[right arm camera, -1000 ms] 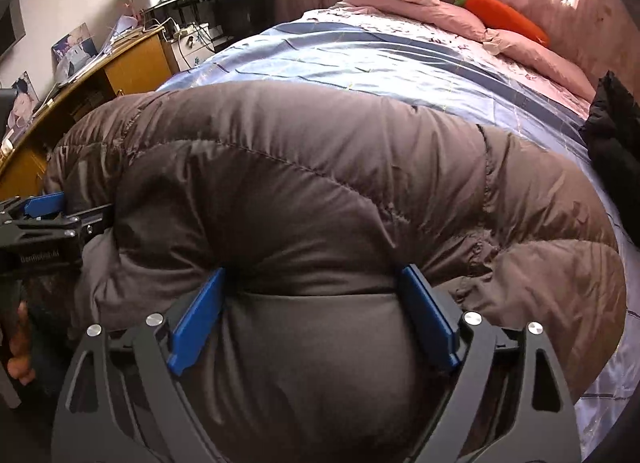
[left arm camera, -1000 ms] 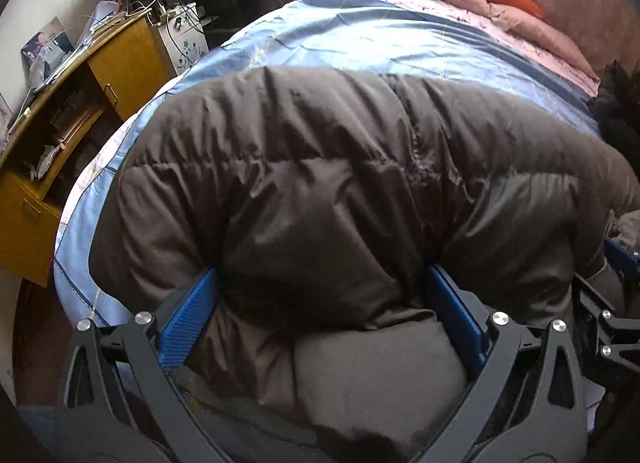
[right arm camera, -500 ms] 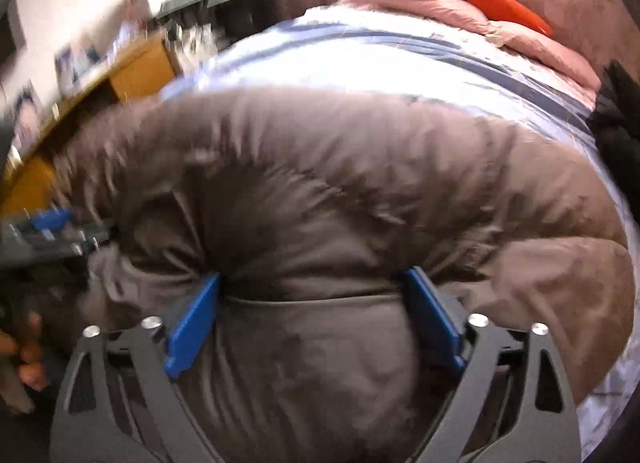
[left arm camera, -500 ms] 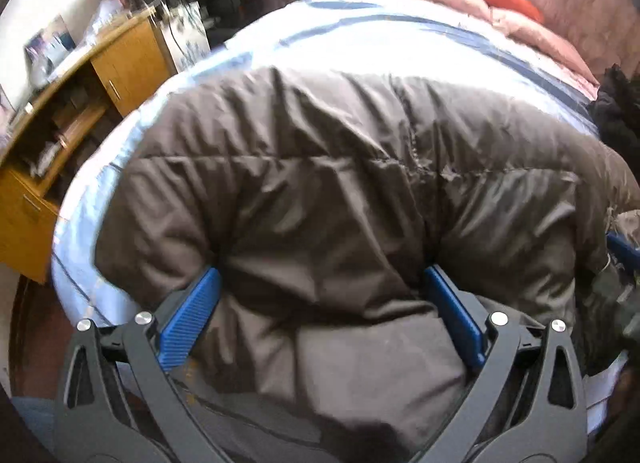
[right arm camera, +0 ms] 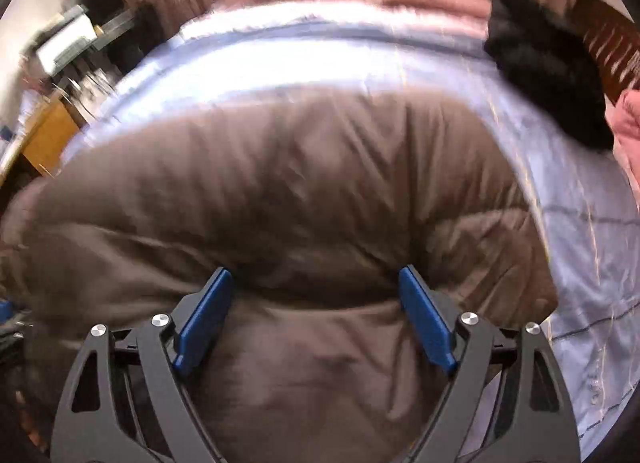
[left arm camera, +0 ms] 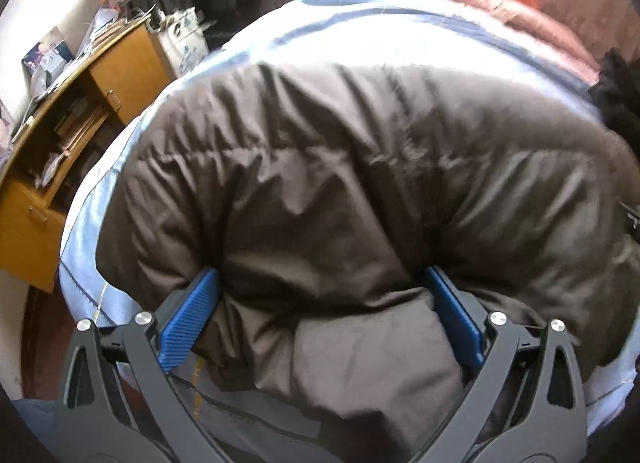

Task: Fold large clothes
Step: 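Release the folded jacket with both grippers and pull them back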

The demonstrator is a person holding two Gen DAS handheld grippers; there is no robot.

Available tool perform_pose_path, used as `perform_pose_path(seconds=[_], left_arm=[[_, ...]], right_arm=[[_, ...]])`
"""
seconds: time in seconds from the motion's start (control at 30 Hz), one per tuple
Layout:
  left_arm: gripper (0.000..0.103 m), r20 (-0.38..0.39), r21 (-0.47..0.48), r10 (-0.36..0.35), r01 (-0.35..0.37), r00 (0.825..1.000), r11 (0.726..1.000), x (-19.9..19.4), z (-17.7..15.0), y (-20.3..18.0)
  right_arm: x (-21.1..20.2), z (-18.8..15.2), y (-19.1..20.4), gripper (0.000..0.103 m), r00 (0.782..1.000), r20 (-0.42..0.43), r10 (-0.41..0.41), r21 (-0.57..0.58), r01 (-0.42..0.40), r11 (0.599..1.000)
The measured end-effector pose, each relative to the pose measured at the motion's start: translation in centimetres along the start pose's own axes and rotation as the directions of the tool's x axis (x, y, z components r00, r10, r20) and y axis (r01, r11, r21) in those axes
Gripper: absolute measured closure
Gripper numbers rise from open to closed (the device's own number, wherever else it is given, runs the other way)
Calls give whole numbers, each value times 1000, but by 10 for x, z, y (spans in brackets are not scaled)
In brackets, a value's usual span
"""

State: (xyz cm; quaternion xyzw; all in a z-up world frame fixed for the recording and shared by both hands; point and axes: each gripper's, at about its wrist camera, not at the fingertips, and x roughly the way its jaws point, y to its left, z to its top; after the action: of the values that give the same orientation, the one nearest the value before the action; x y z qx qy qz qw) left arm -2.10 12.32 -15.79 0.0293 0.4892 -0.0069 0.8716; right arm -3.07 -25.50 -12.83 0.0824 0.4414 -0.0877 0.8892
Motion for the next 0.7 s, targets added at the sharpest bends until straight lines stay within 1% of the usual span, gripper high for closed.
perform_pose_path(seconds=[0.07,0.1,0.13,0.17,0.2,0.27,0.3,0.37,0.43,0.5,0.57,0.63,0.7], left_arm=[[2,63,13,-7,7,998,1000,-31,5,0],[2,93,16,-7,5,996,1000,-48,7,-1],[2,138,17,-19,17,990,1000,-70,12,-2],[2,173,18,-33,30,984,999,-88,14,-2],[2,213,19,-50,47,976,999,-113,18,-4],[2,241,27,-82,77,967,997,-148,27,-8],[2,251,31,-92,87,963,996,-167,30,-11],[2,282,24,-74,70,957,997,-199,34,-15],[2,307,18,-71,69,949,997,-223,32,-18],[2,325,23,-107,105,940,994,-240,30,-22],[2,336,33,-140,137,931,990,-257,25,-27],[2,331,52,-139,129,933,990,-267,21,-32],[2,330,82,-145,125,933,989,-276,17,-41]], right_arm=[[-29,7,14,12,999,43,-13,-31,15,999],[-52,10,23,8,998,65,0,-43,3,999],[-67,12,29,5,996,84,19,-46,-15,999],[-89,12,36,4,993,112,47,-45,-42,998],[-105,12,39,2,989,134,62,-45,-56,997],[-150,2,52,1,974,210,87,-62,-75,995],[-166,-4,56,1,970,232,76,-77,-59,995],[-189,-12,66,1,967,252,34,-106,-7,994],[-204,-16,70,1,971,237,14,-121,15,992],[-210,-16,68,1,981,194,8,-111,14,994],[-215,-19,68,1,984,177,-34,-105,53,993],[-218,-24,70,1,982,175,-74,-108,94,990],[-223,-26,69,1,983,168,-74,-104,92,990]])
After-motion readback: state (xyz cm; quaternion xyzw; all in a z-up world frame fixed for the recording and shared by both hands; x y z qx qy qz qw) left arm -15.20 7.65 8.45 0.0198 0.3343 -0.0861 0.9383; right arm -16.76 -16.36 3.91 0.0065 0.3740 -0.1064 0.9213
